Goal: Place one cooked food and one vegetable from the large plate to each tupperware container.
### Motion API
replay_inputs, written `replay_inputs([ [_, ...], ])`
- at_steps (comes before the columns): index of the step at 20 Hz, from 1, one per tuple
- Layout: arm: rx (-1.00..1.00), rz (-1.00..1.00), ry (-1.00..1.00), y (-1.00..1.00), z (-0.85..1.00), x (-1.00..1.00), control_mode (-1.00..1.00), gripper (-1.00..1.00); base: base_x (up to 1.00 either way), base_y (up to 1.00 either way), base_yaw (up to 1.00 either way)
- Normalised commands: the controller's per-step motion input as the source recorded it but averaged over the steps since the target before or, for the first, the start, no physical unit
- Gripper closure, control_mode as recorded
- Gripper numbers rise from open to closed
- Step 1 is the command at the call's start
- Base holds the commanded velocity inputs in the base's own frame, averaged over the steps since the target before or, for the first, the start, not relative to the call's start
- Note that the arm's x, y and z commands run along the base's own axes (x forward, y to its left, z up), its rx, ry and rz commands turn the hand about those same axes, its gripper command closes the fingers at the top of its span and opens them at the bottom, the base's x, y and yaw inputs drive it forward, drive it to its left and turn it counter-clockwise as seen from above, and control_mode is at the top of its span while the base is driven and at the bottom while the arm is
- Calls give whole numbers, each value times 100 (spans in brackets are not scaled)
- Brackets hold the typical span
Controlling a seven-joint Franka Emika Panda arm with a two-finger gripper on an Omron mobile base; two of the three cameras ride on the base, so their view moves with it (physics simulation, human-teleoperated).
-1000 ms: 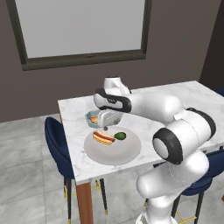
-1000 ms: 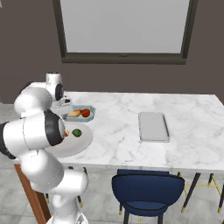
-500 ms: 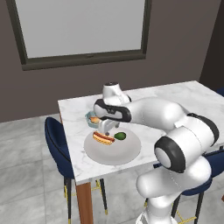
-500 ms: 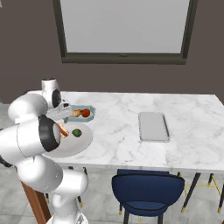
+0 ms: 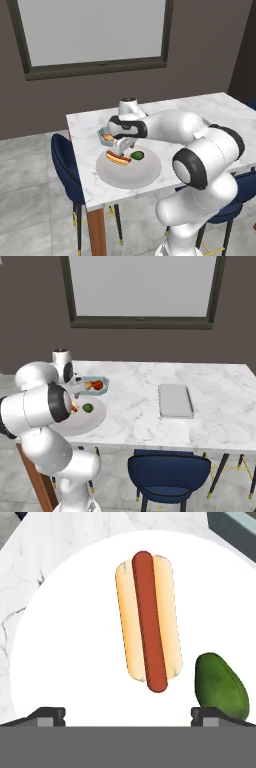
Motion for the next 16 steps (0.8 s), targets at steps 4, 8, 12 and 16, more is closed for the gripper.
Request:
replay_inputs([
  [4, 0, 0, 1, 0, 0, 39, -100, -100, 0, 0, 0],
  [8, 0, -1, 4, 14, -15, 28, -100, -100, 0, 0, 0],
  [12, 0, 0, 7, 28, -14, 6, -100, -100, 0, 0, 0],
  [16, 0, 0, 0, 21, -21, 0, -100, -100, 0, 0, 0],
])
